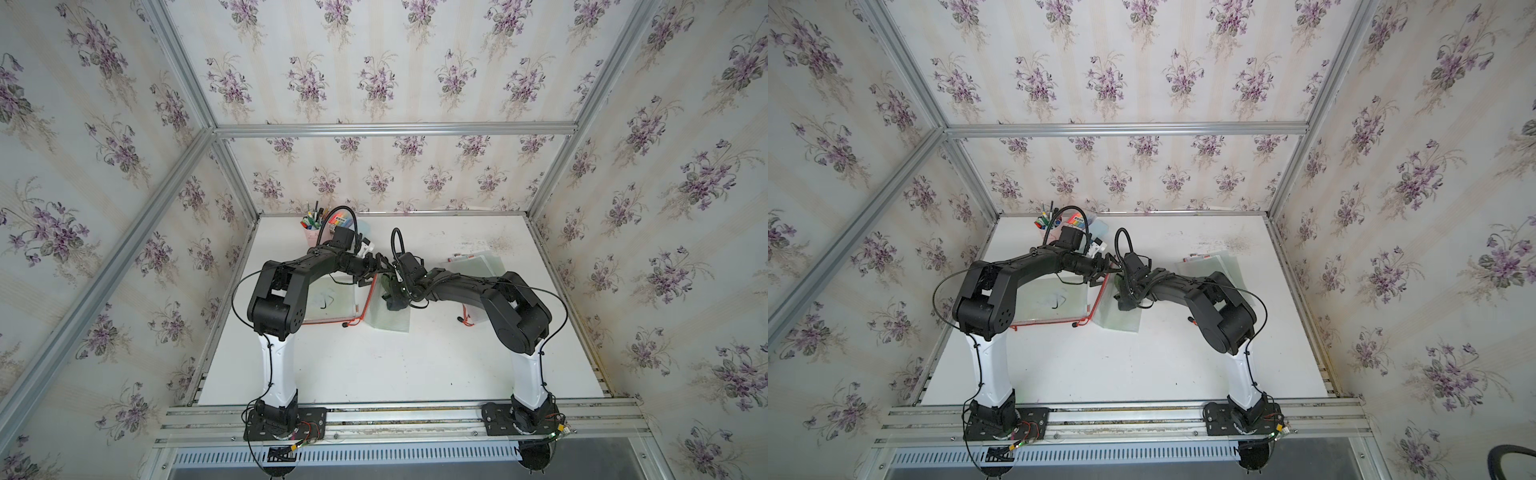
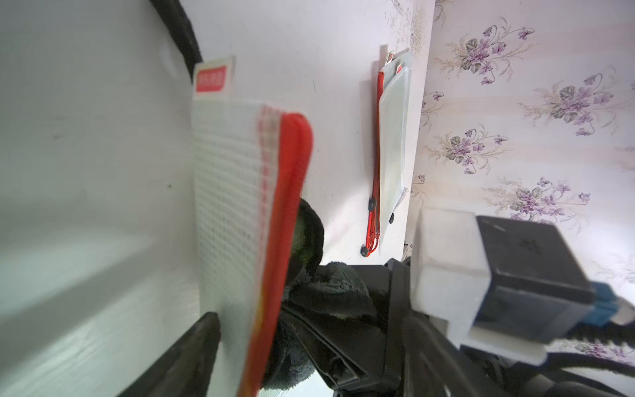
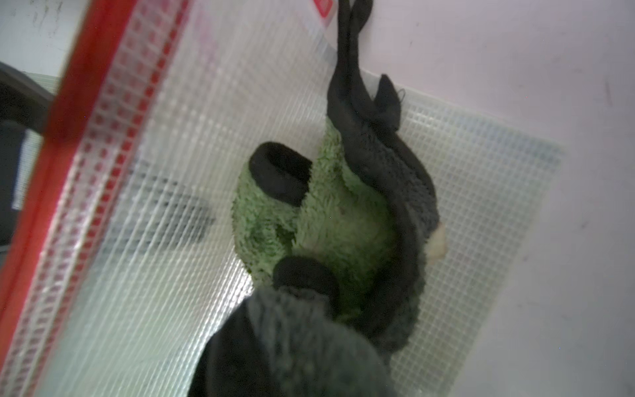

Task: Wipe the document bag
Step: Wipe the dirt from the document bag.

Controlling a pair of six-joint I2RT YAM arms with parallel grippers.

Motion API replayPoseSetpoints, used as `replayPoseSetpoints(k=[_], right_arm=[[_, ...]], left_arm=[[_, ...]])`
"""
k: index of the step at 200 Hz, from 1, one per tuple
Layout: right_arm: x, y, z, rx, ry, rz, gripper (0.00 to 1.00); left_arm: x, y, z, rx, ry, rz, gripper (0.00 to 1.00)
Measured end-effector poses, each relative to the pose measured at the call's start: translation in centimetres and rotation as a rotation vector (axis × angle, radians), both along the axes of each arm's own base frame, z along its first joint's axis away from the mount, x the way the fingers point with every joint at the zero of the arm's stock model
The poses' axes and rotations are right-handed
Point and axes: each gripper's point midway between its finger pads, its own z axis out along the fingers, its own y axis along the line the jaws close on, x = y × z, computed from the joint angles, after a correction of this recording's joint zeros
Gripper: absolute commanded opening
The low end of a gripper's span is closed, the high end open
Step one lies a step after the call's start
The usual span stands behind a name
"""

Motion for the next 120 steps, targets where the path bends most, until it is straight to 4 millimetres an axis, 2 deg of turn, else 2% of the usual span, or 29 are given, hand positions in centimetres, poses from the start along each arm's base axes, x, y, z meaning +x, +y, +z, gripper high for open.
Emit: replayPoseSetpoints(k=[17, 31, 55, 68, 99, 120], right_arm=[[0.0, -0.3, 0.0, 0.010, 0.004, -0.005, 0.20], [0.1, -0.5, 0.1, 0.012, 0.004, -0.009, 0.20], [0.2, -1.0, 0.2, 0.009, 0.010, -0.016, 0.20], [0.2, -1.4, 0.3, -0.001, 0.012, -0.018, 0.20], [0.1, -2.1, 0.3, -0.029, 0.009, -0.017, 0.20], [-0.1, -2.4, 0.5, -0.044, 0.010, -0.016, 0.20]], left_arm=[[-1.0, 0.6, -0.3, 0.036, 0.001, -0.010, 0.51], [-1.7, 1.3, -0.9, 0.075, 0.010, -0.014, 0.47], [-2.4, 2.1, -1.9, 0.142, 0.024, -0.019, 0.31], [-2.7, 2.6, -2.4, 0.174, 0.032, -0.021, 0.26], [-3.1, 3.2, -3.2, 0.219, 0.047, -0.021, 0.01], [-3.4, 3.3, -3.6, 0.233, 0.056, -0.026, 0.00]])
